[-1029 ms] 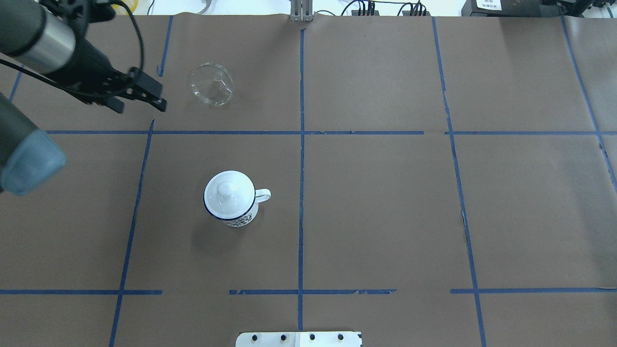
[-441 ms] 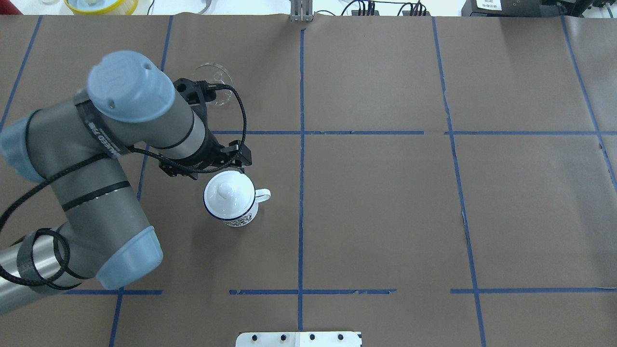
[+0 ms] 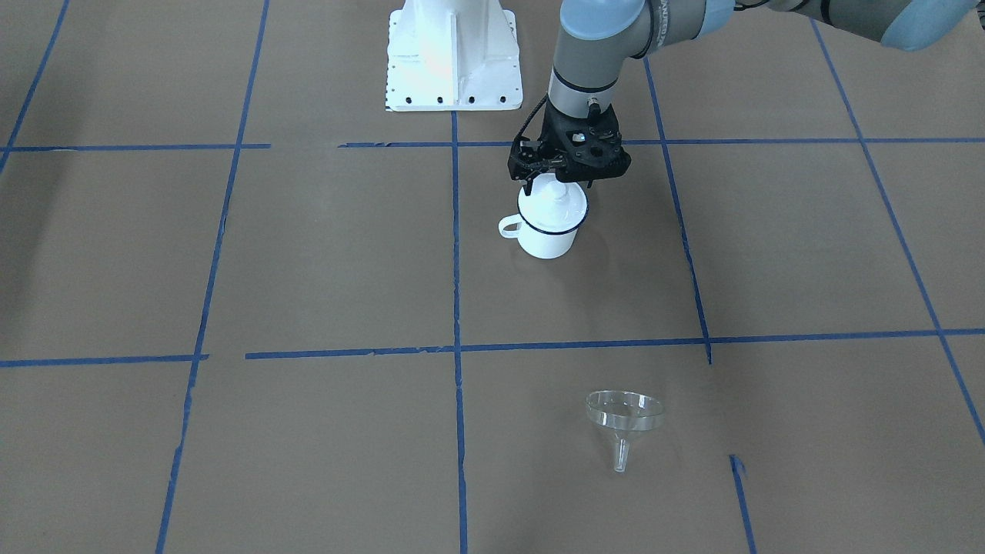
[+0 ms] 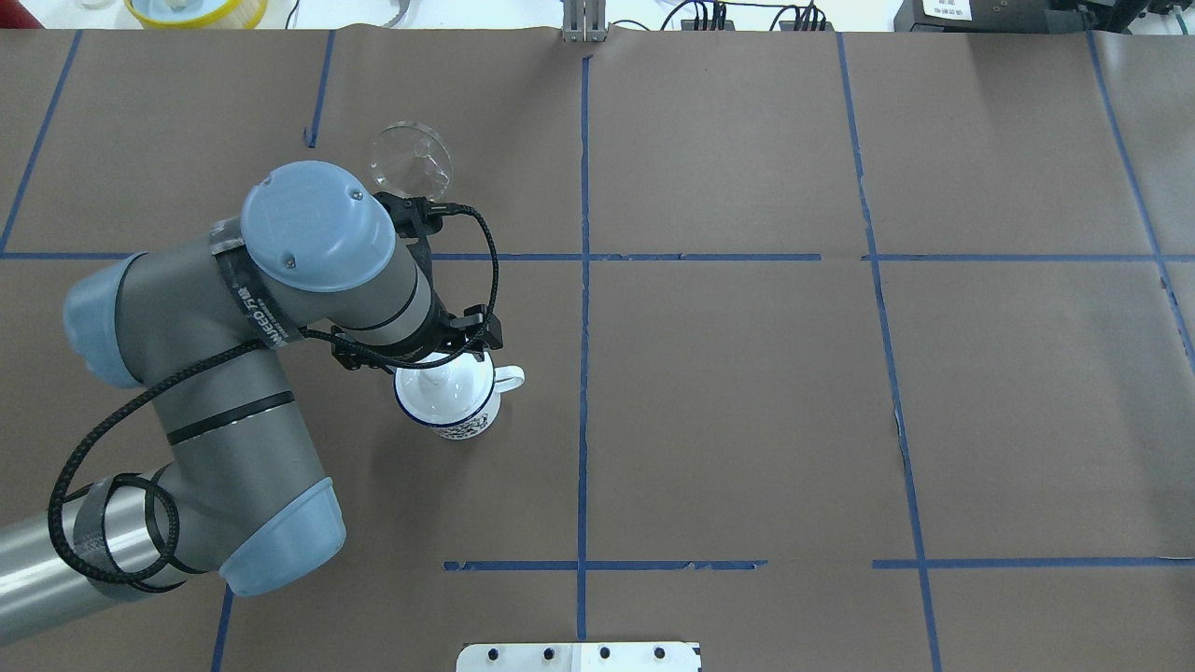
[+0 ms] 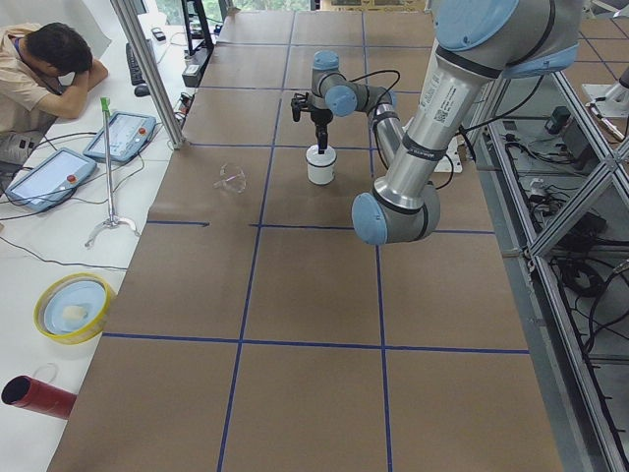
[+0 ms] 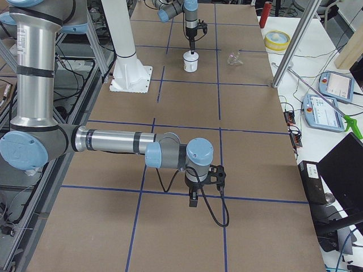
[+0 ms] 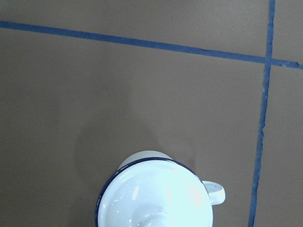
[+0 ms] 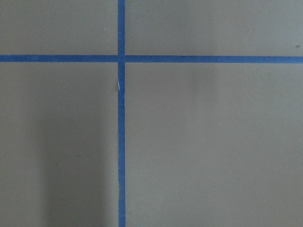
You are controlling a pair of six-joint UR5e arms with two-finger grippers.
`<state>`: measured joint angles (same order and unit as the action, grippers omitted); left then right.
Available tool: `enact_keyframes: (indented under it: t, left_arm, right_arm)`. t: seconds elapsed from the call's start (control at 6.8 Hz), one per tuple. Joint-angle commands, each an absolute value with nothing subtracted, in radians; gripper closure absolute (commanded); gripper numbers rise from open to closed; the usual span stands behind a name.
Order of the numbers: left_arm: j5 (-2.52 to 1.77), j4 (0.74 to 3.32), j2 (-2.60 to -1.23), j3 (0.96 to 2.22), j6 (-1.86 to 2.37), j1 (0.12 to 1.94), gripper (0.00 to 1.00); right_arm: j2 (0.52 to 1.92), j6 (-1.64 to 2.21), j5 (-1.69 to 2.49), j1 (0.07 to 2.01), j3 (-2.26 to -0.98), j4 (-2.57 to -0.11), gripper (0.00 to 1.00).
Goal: Place funnel on cup
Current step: 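Lower the left gripper onto the white lid and grasp its knob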
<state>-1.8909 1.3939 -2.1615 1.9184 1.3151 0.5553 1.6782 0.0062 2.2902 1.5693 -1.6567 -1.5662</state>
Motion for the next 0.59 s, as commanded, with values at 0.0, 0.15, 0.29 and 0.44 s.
enact_keyframes:
  t: [0.0,0.15,0.29,0.44]
  left_arm:
    - [-1.885,1.396,-2.161,1.916,1.318,0.552,0.0]
    - [-1.885,1.396,-2.158,1.916,1.325,0.552,0.01]
    - [-1.887,1.397,-2.158,1.914,1.325,0.552,0.08]
    - [-1.887,1.399,-2.158,1.914,1.325,0.552,0.15]
  right_arm:
    - [1.678,0.006,2.29,1.569,-1.657,-1.566,0.0]
    - [1.678,0.006,2.29,1.569,-1.657,-1.566,0.0]
    - [1.678,0.006,2.29,1.569,-1.657,-1.566,0.0]
    - [1.678,0.006,2.29,1.569,-1.657,-1.566,0.0]
